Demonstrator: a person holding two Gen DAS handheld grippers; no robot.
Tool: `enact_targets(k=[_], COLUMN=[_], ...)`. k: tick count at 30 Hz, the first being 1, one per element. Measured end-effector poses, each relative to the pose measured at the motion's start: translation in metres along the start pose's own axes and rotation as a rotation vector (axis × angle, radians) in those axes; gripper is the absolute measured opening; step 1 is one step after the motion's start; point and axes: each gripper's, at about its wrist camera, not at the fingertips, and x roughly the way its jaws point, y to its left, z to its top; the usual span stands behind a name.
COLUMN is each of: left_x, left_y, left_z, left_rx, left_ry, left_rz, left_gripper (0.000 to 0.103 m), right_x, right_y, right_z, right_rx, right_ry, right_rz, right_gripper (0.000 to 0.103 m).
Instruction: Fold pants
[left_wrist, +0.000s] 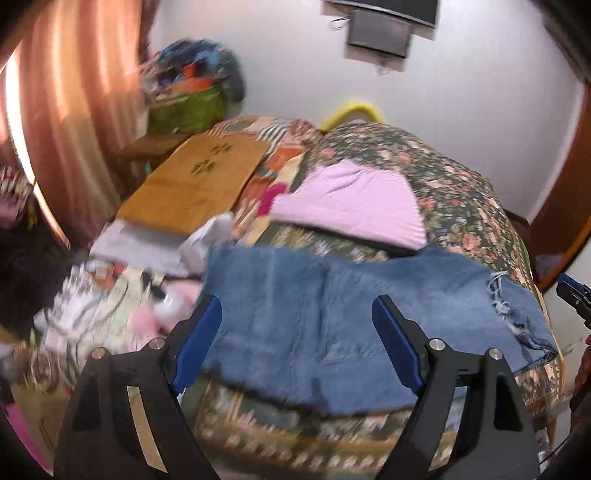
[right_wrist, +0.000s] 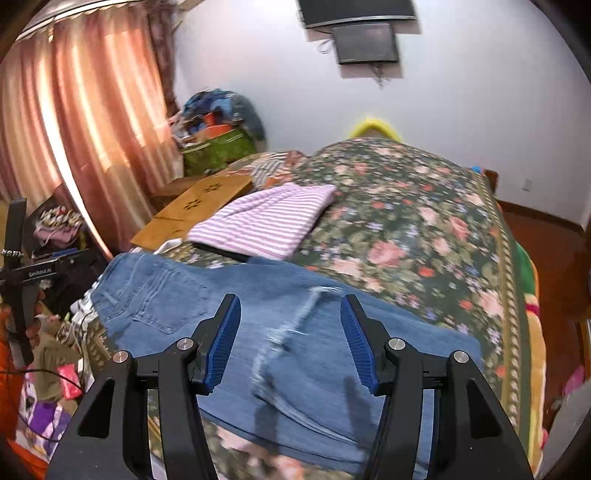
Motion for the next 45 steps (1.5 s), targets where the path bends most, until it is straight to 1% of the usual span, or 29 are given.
enact_targets(k=[3,5,7,9,10,14,16,18,22,25,27,30,31,34,37,39,41,42,44,45], left_x=[0.006,0.013,0.024,0.033,0.039,0.057,0.065,0.074,0.09,0.099,0.105,0.113,0.116,0.121,0.127,0.129,0.131,0.132,0.132,0.132], left_y=[0.026,0.035,0.045,0.047,0.049,0.053,0.051,0.048,0.047,0.051,0.053,0.051,0.048,0.04,0.031,0.03,0.029,0.029,0.03,0.032], left_z=[-0.023,-0.037,-0.053,-0.062,-0.068,-0.079,-0.082,-0.086,-0.09,-0.088,-0.085,-0.081,-0.08,-0.079,-0.073,-0.069,-0.063,-0.06,-0.056,-0.055], left_rx=[-0.073,-0.113,-0.156,-0.183,-0.206,-0.276,-0.277,-0.285,-0.332,-0.376,-0.395,-0.398,-0.386,-0.37,-0.349,-0.348,-0.34,-0.336,-0.331,-0.335], left_ry=[0.056,0.099,0.155,0.184,0.201,0.257,0.27,0.29,0.32,0.324,0.324,0.319,0.318,0.309,0.292,0.282,0.275,0.27,0.261,0.258], left_rz=[0.002,-0.013,-0.052,-0.08,-0.109,-0.22,-0.242,-0.283,-0.345,-0.373,-0.382,-0.367,-0.351,-0.321,-0.268,-0.251,-0.259,-0.268,-0.265,-0.266], left_gripper=[0.085,0.085,0.084,0.084,0.084,0.084,0.084,0.083,0.083,0.083,0.083,0.083,0.084,0.093,0.093,0.089,0.081,0.079,0.065,0.062], right_x=[0.015,0.023,0.029,0.037,0.041,0.054,0.061,0.069,0.08,0.084,0.088,0.094,0.096,0.102,0.108,0.11,0.109,0.11,0.11,0.11], right_y=[0.017,0.026,0.036,0.046,0.05,0.065,0.07,0.075,0.089,0.097,0.099,0.1,0.101,0.099,0.098,0.099,0.102,0.102,0.103,0.103], right_z=[0.001,0.0,-0.001,-0.001,-0.001,-0.003,-0.004,-0.005,-0.004,-0.004,-0.005,-0.007,-0.008,-0.01,-0.011,-0.012,-0.014,-0.014,-0.013,-0.013], right_rx=[-0.031,-0.055,-0.076,-0.099,-0.11,-0.146,-0.144,-0.149,-0.175,-0.198,-0.198,-0.203,-0.205,-0.197,-0.181,-0.181,-0.188,-0.192,-0.195,-0.195], right_ry=[0.022,0.038,0.05,0.066,0.071,0.09,0.107,0.125,0.143,0.142,0.153,0.177,0.183,0.201,0.221,0.229,0.232,0.233,0.232,0.232], right_rz=[0.037,0.051,0.06,0.065,0.063,0.067,0.076,0.083,0.094,0.106,0.119,0.121,0.119,0.119,0.126,0.134,0.136,0.136,0.133,0.133], right_gripper=[0.053,0.053,0.053,0.053,0.053,0.053,0.053,0.053,0.053,0.053,0.053,0.053,0.053,0.053,0.053,0.053,0.053,0.053,0.053,0.053])
